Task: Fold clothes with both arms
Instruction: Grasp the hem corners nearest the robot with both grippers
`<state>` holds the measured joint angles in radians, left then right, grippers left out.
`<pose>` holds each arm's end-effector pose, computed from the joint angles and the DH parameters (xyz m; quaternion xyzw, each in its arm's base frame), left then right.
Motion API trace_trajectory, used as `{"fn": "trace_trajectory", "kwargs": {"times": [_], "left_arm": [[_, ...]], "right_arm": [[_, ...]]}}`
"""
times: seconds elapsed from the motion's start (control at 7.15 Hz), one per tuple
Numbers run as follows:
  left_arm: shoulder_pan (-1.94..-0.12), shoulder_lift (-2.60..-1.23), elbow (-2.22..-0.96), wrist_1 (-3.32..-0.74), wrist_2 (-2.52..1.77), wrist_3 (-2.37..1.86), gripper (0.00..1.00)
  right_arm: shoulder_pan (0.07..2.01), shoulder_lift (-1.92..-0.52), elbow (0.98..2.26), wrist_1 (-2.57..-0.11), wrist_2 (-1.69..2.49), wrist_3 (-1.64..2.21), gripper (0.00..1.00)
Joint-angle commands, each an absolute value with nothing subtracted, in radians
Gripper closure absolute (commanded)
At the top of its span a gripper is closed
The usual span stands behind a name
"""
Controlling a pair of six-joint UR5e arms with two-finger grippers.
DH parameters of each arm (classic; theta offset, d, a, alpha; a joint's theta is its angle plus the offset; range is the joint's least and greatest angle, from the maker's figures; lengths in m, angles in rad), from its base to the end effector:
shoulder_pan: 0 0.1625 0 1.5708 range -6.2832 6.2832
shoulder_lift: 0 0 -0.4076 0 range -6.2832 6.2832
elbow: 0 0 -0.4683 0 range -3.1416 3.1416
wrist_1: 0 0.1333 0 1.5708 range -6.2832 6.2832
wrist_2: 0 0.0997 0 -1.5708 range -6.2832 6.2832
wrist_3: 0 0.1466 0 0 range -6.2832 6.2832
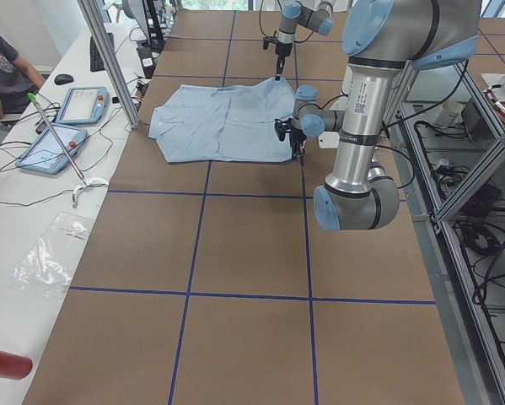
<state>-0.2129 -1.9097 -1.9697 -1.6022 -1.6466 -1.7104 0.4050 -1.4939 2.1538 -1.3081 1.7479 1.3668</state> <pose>0.6147 -0.2579 0.2676 -0.0214 0.3760 -0.1484 0.9144 -0.4875 -0.3259 0.2895 0.0574 -0.4467 0.0503 0.8914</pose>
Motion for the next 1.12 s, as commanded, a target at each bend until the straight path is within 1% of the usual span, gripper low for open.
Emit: {"fn": "trace_trajectory", "kwargs": {"times": [0.0,0.14,0.42,0.7,0.98], "left_arm": [[-0.227,-1.907,-2.015,-1.598,-1.647,-1.710,1.00],[-0.230,-1.907,-2.020,-1.600,-1.647,-1.710,1.00],[-0.259,-1.875,-2.097,-1.598,-1.649,-1.662,1.00],[-0.281,-1.849,-2.105,-1.600,-1.649,-1.583,1.00],[-0.291,-1.847,-2.105,-1.601,-1.651,-1.540,1.00]], "right_arm": [[0.417,-1.494,2.155,-1.307,1.764,1.367,1.00],[0.420,-1.494,2.155,-1.307,1.773,1.367,1.00],[0.478,-1.499,2.164,-1.308,1.839,1.367,1.00],[0.569,-1.500,2.163,-1.307,1.934,1.364,1.00],[0.615,-1.494,2.158,-1.307,1.985,1.358,1.00]]}}
